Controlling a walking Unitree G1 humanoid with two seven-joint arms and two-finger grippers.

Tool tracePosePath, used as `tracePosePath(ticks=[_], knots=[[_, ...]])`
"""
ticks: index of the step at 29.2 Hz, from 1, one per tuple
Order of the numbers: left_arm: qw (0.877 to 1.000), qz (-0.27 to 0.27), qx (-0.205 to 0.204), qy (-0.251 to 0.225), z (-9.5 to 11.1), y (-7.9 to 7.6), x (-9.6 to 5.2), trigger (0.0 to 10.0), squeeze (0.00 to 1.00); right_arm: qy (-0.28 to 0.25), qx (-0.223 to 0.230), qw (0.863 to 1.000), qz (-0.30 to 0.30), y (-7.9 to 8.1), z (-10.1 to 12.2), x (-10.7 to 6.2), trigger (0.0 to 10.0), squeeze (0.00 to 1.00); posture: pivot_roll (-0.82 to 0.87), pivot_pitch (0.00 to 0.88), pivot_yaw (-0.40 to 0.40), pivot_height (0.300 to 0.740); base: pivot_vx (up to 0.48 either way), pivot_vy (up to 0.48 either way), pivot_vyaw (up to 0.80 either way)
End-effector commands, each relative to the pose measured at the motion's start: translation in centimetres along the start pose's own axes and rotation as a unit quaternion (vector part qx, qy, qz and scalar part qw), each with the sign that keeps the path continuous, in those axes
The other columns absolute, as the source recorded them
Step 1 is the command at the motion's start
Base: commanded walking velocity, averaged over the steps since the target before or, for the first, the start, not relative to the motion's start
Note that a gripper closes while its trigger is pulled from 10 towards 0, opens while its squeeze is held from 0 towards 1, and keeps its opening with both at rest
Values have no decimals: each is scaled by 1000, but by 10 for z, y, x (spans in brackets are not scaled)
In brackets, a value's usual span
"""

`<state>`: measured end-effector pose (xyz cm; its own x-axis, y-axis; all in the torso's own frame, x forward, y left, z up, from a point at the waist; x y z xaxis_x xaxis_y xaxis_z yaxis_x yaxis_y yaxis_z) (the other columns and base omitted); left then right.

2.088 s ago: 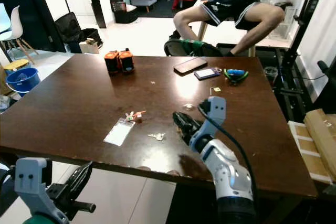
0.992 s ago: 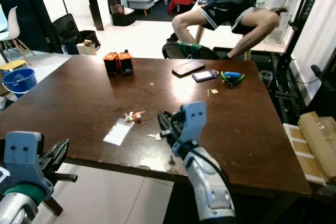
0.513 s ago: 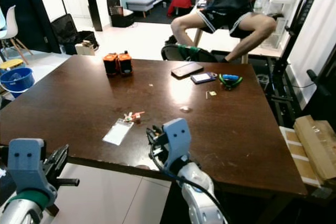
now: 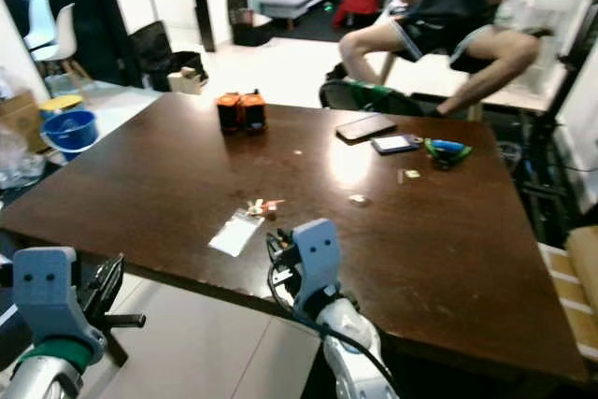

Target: Hang keys on a hook

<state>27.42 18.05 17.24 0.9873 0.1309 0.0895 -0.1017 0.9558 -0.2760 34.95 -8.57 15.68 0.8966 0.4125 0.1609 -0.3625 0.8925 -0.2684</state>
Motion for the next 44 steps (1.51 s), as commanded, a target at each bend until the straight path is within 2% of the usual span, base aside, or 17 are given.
tracePosePath(ticks=[1, 6, 8, 9, 10, 16, 30, 44], knots=[[1000, 28, 10, 2, -4, 12, -1, 10000, 0, 19, 7, 1000, -24, -5, -11, -4, 10000, 0, -46, 0, 124, 740, 0, 0, 800], [999, 38, 14, -2, -3, 17, -3, 10000, 0, 25, 11, 999, -43, -12, -14, -4, 10000, 0, -41, 0, 124, 740, 0, 0, 800], [996, 81, 20, -7, -2, 32, -5, 10000, 0, 29, 12, 998, -56, -17, -15, -4, 10000, 0, -40, 0, 126, 740, 0, 0, 800], [996, 81, 20, -7, -2, 32, -5, 10000, 0, 29, 12, 998, -56, -17, -15, -4, 10000, 0, -40, 0, 126, 740, 0, 0, 800], [995, 101, 25, -7, -2, 40, -5, 10000, 0, 30, 14, 998, -60, -19, -15, -4, 10000, 0, -40, 0, 126, 740, 0, 0, 800], [993, 118, 26, -7, -2, 48, -5, 10000, 0, 31, 18, 997, -61, -18, -15, -4, 10000, 0, -40, 0, 126, 740, 0, 0, 800], [995, 99, 11, -12, -3, 40, -6, 10000, 0, 21, 20, 998, -57, -17, -8, 0, 10000, 0, -43, 0, 122, 740, 0, 0, 800], [994, 104, 4, -16, -2, 41, -5, 10000, 0, 15, 25, 998, -51, -15, -4, 5, 10000, 0, -43, 0, 119, 740, 0, 0, 800]])
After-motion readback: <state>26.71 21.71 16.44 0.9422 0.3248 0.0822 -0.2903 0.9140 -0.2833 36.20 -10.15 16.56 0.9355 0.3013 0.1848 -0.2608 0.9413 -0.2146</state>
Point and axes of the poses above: a point about 5 cm out from each wrist's last joint towards the gripper, its own x axis pointing out of the wrist towards the gripper, its own z axis along the axis of the wrist's last joint, y = z × x, the point moved 4 cm from there along x, pointing out of the wrist towards the gripper, and after that the axes turned 11 degrees about -x, right-handed, at the moved point
